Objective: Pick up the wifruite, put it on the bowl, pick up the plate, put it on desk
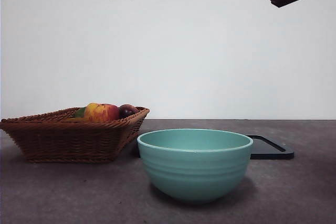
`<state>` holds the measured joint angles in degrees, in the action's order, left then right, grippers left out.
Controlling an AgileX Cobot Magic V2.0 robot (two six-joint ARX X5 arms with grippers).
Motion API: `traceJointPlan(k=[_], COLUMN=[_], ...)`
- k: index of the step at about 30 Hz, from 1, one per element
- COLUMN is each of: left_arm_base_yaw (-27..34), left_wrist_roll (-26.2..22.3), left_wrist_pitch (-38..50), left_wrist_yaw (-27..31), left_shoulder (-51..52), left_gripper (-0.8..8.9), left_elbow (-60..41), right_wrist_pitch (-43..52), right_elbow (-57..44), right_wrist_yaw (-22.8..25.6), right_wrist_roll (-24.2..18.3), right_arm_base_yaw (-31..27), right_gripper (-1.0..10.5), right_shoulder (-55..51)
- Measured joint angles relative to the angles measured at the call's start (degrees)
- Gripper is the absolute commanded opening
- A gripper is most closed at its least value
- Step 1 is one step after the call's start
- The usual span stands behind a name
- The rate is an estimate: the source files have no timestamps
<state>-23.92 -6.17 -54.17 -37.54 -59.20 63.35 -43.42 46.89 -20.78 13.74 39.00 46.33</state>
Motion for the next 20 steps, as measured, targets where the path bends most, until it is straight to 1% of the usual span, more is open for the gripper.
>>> traceJointPlan(k=[3, 5, 7, 9, 11, 15, 16, 20], left_arm_base_yaw=[1.7, 4.0, 6.8, 9.7, 12.7, 17.8, 18.9, 21.3], left_wrist_roll=[-3.5, -6.1, -8.2, -9.3, -9.9, -9.8, -9.8, -9.6], left_wrist_pitch=[3.9, 10.3, 17.9, 24.4, 30.5, 41.6, 44.4, 51.1], left_wrist_yaw=[3.1, 4.6, 4.8, 4.9, 6.5, 14.5, 17.4, 26.2], left_shoulder=[2.8, 5.4, 8.2, 10.9, 13.7, 19.9, 21.9, 28.4], left_gripper=[0.09, 0.09, 0.08, 0.08, 0.08, 0.08, 0.08, 0.08], left_elbow=[0.0, -0.1, -0.8, -2.1, -4.2, -11.8, -14.7, -24.4], right_wrist_pitch=[0.0, 0.0, 0.0, 0.0, 0.0, 0.0, 0.0, 0.0], right_elbow=[0.0, 0.0, 0.0, 0.0, 0.0, 0.0, 0.0, 0.0], right_wrist_yaw=[0.0, 0.0, 0.0, 0.0, 0.0, 0.0, 0.0, 0.0], right_wrist_roll=[0.0, 0.0, 0.0, 0.0, 0.0, 0.0, 0.0, 0.0], right_arm_base_yaw=[0.0, 0.0, 0.0, 0.0, 0.0, 0.0, 0.0, 0.0], right_gripper=[0.1, 0.1, 0.1, 0.1, 0.1, 0.1, 0.1, 0.1], right_shoulder=[0.0, 0.0, 0.0, 0.0, 0.0, 0.0, 0.0, 0.0])
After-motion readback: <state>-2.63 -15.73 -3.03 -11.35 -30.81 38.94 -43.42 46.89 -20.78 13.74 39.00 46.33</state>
